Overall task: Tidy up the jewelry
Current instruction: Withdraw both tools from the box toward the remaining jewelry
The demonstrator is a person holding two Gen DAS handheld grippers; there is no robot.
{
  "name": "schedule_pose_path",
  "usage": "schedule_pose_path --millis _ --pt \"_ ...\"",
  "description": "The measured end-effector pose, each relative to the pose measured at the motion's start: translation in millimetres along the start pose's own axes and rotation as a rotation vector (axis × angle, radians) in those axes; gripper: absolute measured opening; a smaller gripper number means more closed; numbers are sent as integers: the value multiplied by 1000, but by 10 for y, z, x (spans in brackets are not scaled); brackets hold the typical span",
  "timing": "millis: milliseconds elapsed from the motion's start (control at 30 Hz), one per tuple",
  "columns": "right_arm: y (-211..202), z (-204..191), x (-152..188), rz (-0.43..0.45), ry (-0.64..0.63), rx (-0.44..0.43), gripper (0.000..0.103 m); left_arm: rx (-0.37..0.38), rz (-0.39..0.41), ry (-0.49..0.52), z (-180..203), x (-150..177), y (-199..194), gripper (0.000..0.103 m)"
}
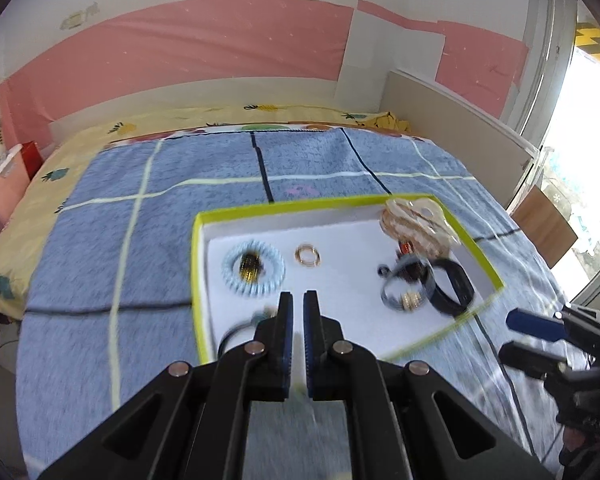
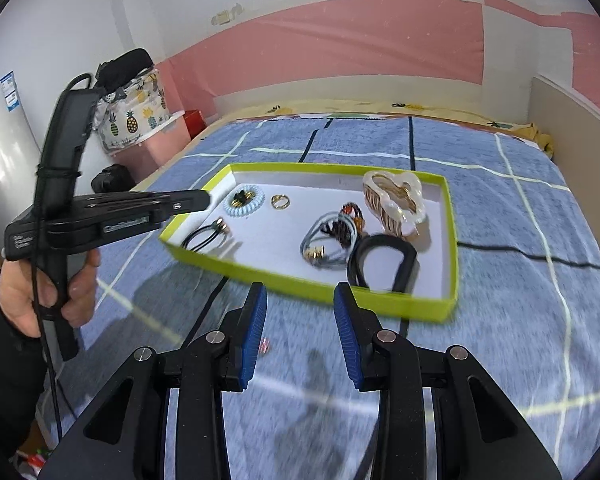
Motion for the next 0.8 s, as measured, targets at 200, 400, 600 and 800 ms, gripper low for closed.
schedule_pose_path --millis 200,400,600,800 --pt "-319 -22 294 22 19 -13 36 -20 18 9 144 329 -429 5" --pt "-579 -64 570 35 24 -14 36 -11 35 3 276 648 -757 5" --pt "-763 -128 747 50 29 -26 36 3 46 0 348 928 -968 17" --pt "-805 -260 852 44 -7 -30 36 14 39 15 442 1106 -1032 22"
Point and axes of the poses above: each gripper's, at about its wrist camera, not at the fingertips, and y roughly the way its jaws point, z to its right, x to its underside, the point moved 2 cm from there along y, roughly the way its jaws point, and after that the axes turned 8 degrees about y, right-handed, at the moved point
